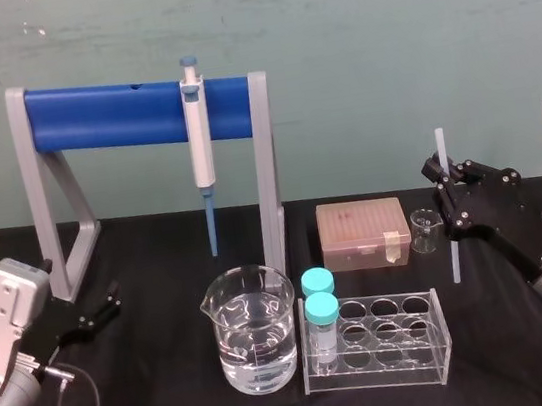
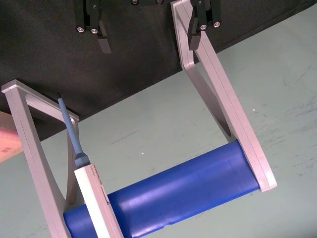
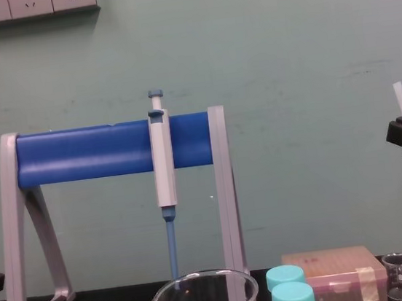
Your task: Pick up the stirring rod with one hand, then place it down.
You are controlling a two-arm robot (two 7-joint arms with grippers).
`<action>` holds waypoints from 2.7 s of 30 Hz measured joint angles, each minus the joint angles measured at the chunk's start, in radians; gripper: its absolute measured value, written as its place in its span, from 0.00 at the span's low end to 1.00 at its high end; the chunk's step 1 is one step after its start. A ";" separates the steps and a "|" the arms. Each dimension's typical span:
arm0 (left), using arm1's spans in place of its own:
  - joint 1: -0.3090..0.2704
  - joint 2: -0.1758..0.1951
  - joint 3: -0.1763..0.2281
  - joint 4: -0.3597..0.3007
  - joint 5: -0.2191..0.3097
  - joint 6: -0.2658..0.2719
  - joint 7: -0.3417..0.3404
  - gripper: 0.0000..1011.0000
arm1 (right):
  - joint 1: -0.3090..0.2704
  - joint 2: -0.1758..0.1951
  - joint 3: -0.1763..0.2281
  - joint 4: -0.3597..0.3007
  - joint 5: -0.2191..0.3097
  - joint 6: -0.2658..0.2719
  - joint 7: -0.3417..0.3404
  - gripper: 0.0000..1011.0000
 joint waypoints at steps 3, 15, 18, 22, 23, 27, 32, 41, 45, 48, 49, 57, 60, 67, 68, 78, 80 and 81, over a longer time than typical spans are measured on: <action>0.000 0.000 0.000 0.000 0.000 0.000 0.000 0.99 | 0.000 0.000 0.000 0.000 0.000 0.000 0.000 0.07; 0.000 0.000 0.000 0.000 0.000 0.000 0.000 0.99 | 0.000 0.000 0.000 0.000 0.000 0.000 0.000 0.07; 0.000 0.000 0.000 0.000 0.000 0.000 0.000 0.99 | 0.000 0.000 0.000 0.000 0.000 0.000 0.000 0.07; 0.000 0.000 0.000 0.000 0.000 0.000 0.000 0.99 | 0.000 0.000 0.000 0.000 0.000 0.000 0.001 0.07; 0.000 0.000 0.000 0.000 0.000 0.000 0.000 0.99 | 0.000 -0.001 0.001 0.000 -0.001 0.001 0.004 0.07; 0.000 0.000 0.000 0.000 0.000 0.000 0.000 0.99 | 0.001 -0.003 0.000 -0.003 -0.002 0.002 0.028 0.07; 0.000 0.000 0.000 0.000 0.000 0.000 0.000 0.99 | 0.005 -0.002 -0.018 -0.007 0.001 0.004 0.071 0.07; 0.000 0.000 0.000 0.000 0.000 0.000 0.000 0.99 | 0.021 0.002 -0.045 0.005 0.019 0.018 0.111 0.07; 0.000 0.000 0.000 0.000 0.000 0.000 0.000 0.99 | 0.032 0.004 -0.057 0.019 0.031 0.030 0.127 0.07; 0.000 0.000 0.000 0.000 0.000 0.000 0.000 0.99 | 0.040 0.005 -0.065 0.031 0.040 0.036 0.138 0.07; 0.000 0.000 0.000 0.000 0.000 0.000 0.000 0.99 | 0.042 0.006 -0.067 0.034 0.045 0.039 0.142 0.07; 0.000 0.000 0.000 0.000 0.000 0.000 0.000 0.99 | 0.066 0.006 -0.088 0.075 0.063 0.042 0.170 0.07; 0.000 0.000 0.000 0.000 0.000 0.000 0.000 0.99 | 0.075 0.005 -0.096 0.090 0.065 0.034 0.180 0.07; 0.000 0.000 0.000 0.000 0.000 0.000 0.000 0.99 | 0.092 0.002 -0.112 0.120 0.069 0.028 0.191 0.07; 0.000 0.000 0.000 0.000 0.000 0.000 0.000 0.99 | 0.094 0.002 -0.114 0.124 0.069 0.028 0.192 0.07; 0.000 0.000 0.000 0.000 0.000 0.000 0.000 0.99 | 0.124 -0.004 -0.135 0.192 0.065 0.010 0.217 0.07; 0.000 0.000 0.000 0.000 0.000 0.000 0.000 0.99 | 0.130 -0.005 -0.139 0.206 0.063 0.010 0.223 0.07; 0.000 0.000 0.000 0.000 0.000 0.000 0.000 0.99 | 0.133 -0.005 -0.141 0.211 0.063 0.010 0.224 0.07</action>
